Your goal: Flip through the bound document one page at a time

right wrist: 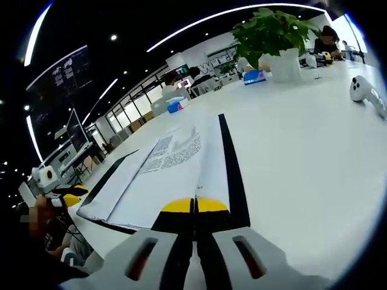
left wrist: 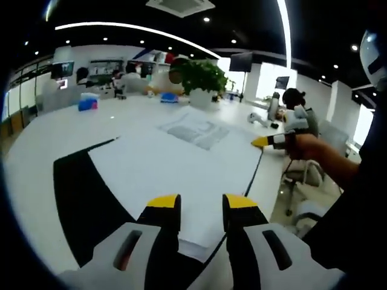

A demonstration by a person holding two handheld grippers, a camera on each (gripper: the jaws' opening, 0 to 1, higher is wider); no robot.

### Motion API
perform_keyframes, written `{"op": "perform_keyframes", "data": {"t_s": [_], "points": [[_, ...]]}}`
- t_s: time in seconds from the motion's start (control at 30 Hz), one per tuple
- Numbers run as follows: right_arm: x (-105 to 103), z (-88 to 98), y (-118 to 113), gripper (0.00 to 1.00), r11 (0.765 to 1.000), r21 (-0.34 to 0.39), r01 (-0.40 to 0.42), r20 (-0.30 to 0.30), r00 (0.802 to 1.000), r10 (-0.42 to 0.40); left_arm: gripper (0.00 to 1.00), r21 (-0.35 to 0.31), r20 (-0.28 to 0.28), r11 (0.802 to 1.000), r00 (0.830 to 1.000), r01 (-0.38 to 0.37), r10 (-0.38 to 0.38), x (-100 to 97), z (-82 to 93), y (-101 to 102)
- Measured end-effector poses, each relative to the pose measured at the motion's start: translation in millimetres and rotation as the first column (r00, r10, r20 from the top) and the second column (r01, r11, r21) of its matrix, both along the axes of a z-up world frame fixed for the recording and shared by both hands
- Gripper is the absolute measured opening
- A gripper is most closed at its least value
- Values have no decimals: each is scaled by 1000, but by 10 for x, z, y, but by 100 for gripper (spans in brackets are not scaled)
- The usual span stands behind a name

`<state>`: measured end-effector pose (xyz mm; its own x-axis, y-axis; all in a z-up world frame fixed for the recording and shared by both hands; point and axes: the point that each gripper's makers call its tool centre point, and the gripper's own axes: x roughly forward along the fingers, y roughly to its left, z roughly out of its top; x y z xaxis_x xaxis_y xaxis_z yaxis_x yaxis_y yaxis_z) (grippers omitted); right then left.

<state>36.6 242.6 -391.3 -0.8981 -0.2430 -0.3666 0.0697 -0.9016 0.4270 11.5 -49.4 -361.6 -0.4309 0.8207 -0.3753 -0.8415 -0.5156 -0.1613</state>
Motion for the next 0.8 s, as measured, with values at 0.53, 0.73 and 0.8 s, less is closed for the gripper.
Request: {"op": "perform_keyframes", "data": {"t_s": [0.53, 0.73, 0.8], "points": [[-11, -9, 22, 2, 999, -22, 39, 28, 999, -38, 24, 37, 25, 995, 995, -95, 94, -140, -57, -306], [-14, -11, 11, 2, 999, -3, 40, 44, 998, -39, 17, 43, 35, 995, 995, -91, 89, -197, -81, -277], [-11, -11, 8, 2, 999, 9, 39, 39, 998, -39, 16, 37, 35, 995, 995, -90, 88, -205, -90, -279]]}}
